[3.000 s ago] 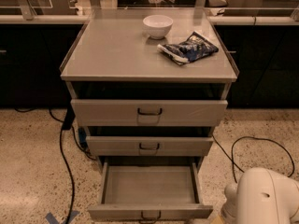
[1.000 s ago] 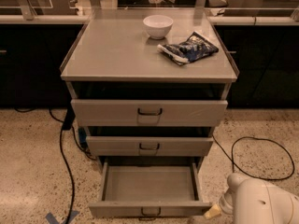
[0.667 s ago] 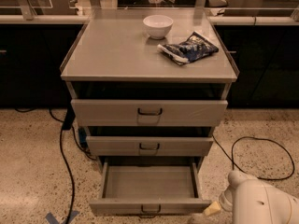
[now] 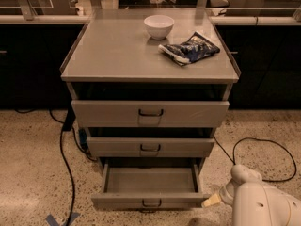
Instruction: Close bottom drawer
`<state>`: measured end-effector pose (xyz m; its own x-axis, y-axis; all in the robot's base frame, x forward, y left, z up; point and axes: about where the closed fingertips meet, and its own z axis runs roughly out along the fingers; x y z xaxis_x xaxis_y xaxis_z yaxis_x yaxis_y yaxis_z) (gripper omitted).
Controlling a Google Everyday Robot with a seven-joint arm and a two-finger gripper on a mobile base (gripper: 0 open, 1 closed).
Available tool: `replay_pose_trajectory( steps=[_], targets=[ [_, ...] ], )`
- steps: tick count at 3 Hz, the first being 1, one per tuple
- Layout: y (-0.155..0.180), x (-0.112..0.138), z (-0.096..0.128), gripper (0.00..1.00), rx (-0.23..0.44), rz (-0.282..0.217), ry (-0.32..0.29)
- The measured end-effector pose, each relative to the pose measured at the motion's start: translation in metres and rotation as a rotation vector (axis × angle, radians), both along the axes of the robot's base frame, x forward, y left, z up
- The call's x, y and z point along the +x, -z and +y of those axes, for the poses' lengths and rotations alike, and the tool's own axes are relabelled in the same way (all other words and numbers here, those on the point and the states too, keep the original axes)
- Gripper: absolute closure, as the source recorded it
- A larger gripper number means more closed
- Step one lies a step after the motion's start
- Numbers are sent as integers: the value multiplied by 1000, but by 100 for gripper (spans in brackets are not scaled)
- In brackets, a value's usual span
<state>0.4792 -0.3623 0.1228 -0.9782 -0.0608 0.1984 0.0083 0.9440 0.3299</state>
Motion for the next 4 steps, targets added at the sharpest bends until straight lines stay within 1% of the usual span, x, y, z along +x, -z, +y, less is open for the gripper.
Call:
replay_pose_trajectory(
  steps=[1,2,3,4],
  targets=[
    [-9,16,3,0,23,-3,36],
    [-17,37,5,0,49,2,87],
    [-13,34,7,0,50,12,86],
    [-6,37,10,0,55,41,104]
  ],
)
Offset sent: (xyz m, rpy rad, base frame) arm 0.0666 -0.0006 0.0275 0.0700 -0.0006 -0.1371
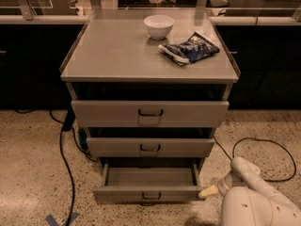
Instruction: Close bottom drawer
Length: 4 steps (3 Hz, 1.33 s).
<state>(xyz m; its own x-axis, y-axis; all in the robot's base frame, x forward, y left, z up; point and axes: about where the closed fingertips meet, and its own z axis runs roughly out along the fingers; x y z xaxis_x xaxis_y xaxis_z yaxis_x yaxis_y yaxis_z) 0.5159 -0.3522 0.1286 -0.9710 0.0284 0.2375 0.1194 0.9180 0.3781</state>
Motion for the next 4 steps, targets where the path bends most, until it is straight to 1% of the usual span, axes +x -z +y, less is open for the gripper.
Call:
replay_pose_trajectory(
  steps=[1,2,3,4],
  targets=[
    [1,1,2,0,10,13,11],
    [-16,28,8,0,45,-3,47],
    [-48,67,15,0,91,-48,96],
    [-48,67,14,0,88,-49,97]
  ],
)
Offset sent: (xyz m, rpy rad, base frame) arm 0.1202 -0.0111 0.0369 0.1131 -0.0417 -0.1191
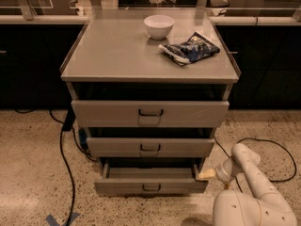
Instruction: Close bottom drawer
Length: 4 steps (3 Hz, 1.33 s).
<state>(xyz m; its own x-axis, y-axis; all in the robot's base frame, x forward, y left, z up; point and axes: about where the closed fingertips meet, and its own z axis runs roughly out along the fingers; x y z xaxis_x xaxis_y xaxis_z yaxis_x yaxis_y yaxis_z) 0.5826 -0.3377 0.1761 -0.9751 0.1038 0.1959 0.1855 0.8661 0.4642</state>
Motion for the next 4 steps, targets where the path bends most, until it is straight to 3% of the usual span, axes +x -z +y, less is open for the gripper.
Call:
replay_pose_trajectory(
  steps=[2,3,4],
  targets=[
    [5,-5,-22,0,-81,-16,-13],
    [11,-5,-29,0,-120,-79,-60],
    [26,-11,-17,0,-154,-61,-110]
  ],
)
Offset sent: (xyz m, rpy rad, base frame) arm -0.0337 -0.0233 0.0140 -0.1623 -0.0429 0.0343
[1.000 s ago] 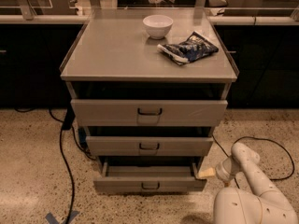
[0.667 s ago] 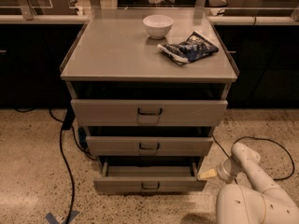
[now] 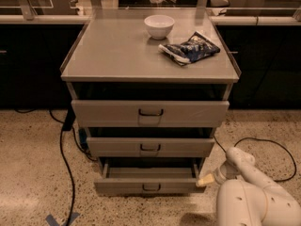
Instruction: Close bottom drawer
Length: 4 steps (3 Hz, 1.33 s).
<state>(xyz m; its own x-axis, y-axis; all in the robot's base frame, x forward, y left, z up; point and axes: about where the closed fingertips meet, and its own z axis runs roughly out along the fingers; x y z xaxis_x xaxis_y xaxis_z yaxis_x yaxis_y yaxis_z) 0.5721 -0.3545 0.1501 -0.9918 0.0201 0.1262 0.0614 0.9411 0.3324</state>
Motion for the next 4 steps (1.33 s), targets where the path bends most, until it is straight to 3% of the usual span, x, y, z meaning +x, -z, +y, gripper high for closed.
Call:
replay_pose_trajectory(
  steps=[1,2,3,4],
  targets=[
    [18,-9,15,0,-47,111,-22],
    [21,-13,25,0,-57,159,-18],
    [21,-13,25,0,-57,159,-18],
    [27,-10,18,0,-79,116,-10]
  ],
)
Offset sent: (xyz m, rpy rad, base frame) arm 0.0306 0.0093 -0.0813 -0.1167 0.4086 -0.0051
